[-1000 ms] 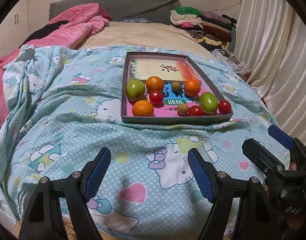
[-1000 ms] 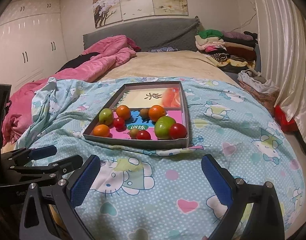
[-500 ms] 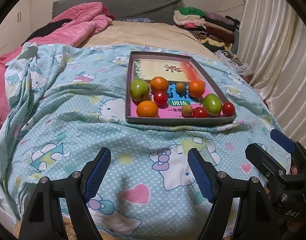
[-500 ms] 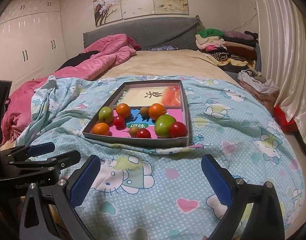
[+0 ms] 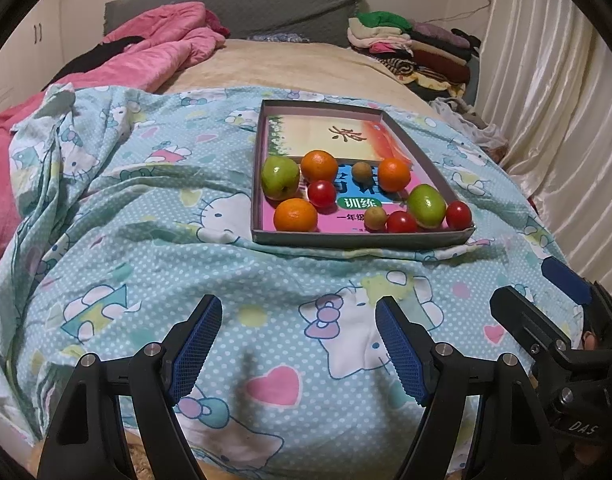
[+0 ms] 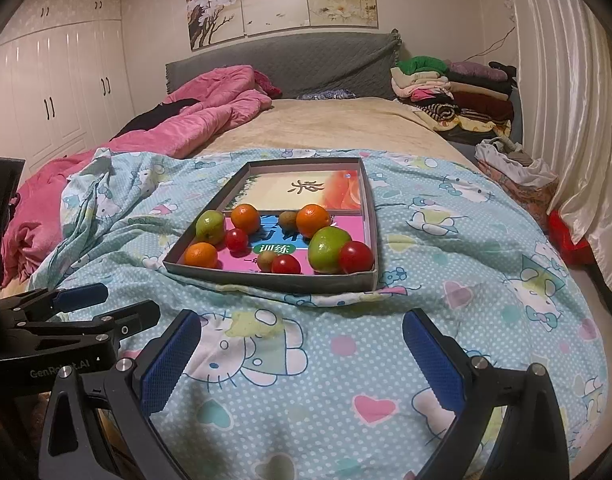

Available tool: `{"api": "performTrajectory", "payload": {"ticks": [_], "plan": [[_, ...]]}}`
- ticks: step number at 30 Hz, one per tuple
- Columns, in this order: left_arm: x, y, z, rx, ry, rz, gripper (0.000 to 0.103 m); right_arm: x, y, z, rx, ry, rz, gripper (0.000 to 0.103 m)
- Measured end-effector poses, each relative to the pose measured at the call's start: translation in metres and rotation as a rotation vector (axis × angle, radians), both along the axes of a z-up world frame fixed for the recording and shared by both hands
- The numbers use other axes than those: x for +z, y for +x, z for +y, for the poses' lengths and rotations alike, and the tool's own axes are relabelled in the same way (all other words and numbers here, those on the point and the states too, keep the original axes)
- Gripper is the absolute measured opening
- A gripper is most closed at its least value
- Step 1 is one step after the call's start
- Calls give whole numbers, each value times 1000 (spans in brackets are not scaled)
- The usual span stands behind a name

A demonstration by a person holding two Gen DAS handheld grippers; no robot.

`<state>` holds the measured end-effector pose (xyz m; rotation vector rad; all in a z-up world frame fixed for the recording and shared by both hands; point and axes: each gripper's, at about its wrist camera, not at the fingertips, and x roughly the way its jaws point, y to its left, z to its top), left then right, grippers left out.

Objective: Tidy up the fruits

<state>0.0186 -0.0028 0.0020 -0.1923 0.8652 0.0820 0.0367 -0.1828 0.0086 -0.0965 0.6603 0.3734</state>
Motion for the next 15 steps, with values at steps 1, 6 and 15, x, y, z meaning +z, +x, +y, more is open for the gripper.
{"api": "performTrajectory", "payload": {"ticks": [1, 6, 15], "plan": [[0, 0, 0, 2, 2, 0, 80, 0, 0, 0, 0, 0, 1, 102], [1, 0, 0, 1, 7, -1, 80, 0, 0, 0, -1, 0, 0, 102], [5, 0, 4, 1, 4, -17, 80, 0, 2, -1, -7, 5, 6, 102]]}}
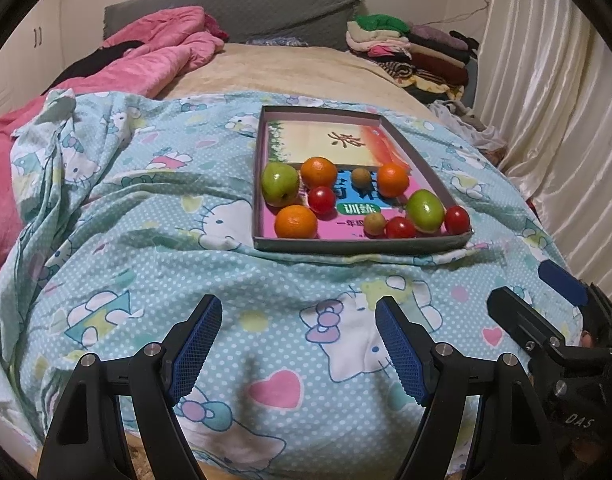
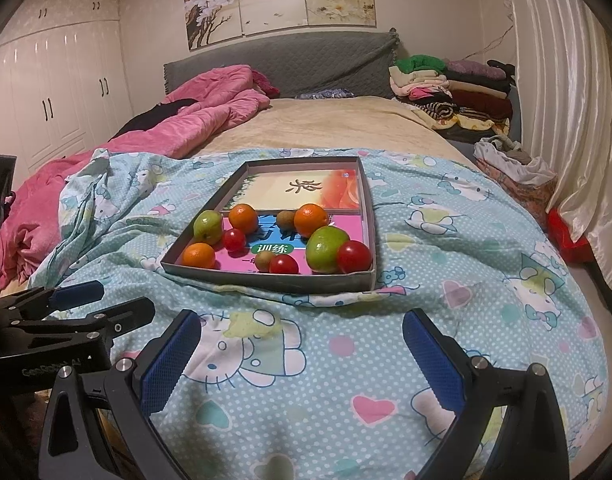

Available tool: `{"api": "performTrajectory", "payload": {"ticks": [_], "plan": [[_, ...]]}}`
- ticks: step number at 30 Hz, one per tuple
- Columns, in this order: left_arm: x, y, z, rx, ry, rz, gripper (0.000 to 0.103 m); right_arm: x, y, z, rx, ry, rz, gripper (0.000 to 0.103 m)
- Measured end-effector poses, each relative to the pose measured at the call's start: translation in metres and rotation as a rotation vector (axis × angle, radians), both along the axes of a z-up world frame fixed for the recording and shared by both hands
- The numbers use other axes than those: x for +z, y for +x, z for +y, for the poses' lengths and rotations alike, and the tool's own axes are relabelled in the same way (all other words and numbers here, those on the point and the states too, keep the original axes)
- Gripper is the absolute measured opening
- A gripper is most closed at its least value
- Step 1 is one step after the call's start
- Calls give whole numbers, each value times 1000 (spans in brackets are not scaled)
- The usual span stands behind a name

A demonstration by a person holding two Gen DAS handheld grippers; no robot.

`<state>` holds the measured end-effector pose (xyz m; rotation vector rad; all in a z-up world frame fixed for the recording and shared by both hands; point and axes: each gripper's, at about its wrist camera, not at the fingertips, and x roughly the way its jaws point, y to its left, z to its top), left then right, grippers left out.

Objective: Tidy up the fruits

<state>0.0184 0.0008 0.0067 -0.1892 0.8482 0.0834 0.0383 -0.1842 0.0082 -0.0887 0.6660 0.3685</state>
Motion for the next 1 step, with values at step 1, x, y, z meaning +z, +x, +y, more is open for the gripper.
{"api": "performTrajectory", "payload": {"ticks": [1], "plan": [[0, 1, 3, 5, 0, -2, 80, 0, 1, -2, -5, 6, 2, 102]]}}
